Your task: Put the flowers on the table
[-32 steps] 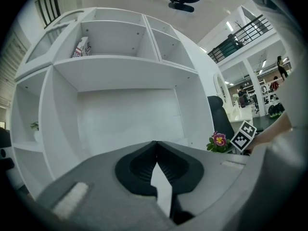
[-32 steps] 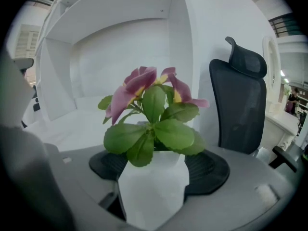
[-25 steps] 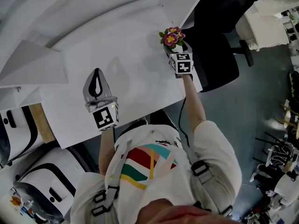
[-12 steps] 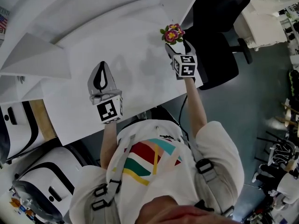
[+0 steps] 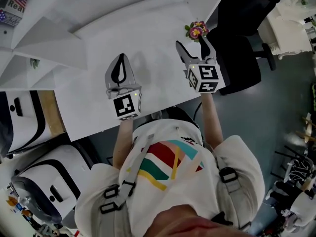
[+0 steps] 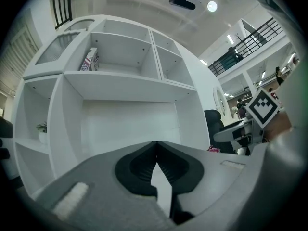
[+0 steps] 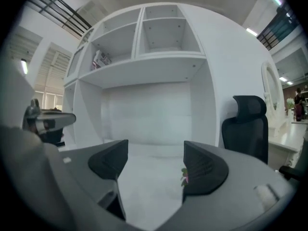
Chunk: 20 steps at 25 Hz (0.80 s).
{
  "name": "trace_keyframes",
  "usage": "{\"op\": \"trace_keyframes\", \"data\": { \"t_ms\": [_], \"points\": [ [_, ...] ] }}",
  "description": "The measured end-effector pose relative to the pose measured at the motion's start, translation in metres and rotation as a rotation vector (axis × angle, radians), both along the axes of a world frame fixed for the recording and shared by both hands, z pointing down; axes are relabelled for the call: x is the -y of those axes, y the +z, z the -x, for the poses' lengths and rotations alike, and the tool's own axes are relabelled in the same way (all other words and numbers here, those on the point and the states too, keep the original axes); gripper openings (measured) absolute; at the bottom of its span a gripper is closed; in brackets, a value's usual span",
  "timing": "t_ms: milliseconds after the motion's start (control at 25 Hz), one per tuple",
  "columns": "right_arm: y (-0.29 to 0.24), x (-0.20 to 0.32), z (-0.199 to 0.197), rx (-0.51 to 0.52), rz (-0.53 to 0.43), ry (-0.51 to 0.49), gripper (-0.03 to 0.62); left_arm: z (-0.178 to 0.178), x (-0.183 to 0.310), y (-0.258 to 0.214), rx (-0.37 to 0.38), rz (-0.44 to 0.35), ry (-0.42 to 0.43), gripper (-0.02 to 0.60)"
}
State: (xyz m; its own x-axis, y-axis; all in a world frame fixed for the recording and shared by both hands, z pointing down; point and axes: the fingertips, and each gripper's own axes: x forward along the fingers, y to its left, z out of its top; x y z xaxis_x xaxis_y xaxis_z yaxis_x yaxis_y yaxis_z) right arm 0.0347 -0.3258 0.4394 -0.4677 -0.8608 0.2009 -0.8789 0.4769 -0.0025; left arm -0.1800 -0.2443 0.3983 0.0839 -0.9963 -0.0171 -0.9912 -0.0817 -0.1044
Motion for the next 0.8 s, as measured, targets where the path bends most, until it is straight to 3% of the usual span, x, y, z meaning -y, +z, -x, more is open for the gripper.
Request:
{"op": "trace_keyframes", "data": {
  "t_ms": [120, 240, 600, 800],
  "points": [
    [-0.035, -0.019, 0.027, 0.045, -0.081, -0.026, 0.337, 0.004, -0.003, -0.002, -0.005, -0.004, -0.016, 0.003],
    [-0.056, -0.037, 0.048, 0.086, -0.141, -0.048, 0.273, 0.010, -0.007, -0.006, -0.017, -0.014, -0.033, 0.003],
    [-0.060, -0.060, 0.079, 0.152, -0.165, -0.120, 0.003, 0.037, -0.019, -0.018, -0.049, -0.055, -0.109, 0.003],
    [-0.050, -0.061, 0.086, 0.108, -0.143, -0.153, 0.000, 0.045, -0.024, -0.022, -0.065, -0.073, -0.144, 0.003]
  ]
}}
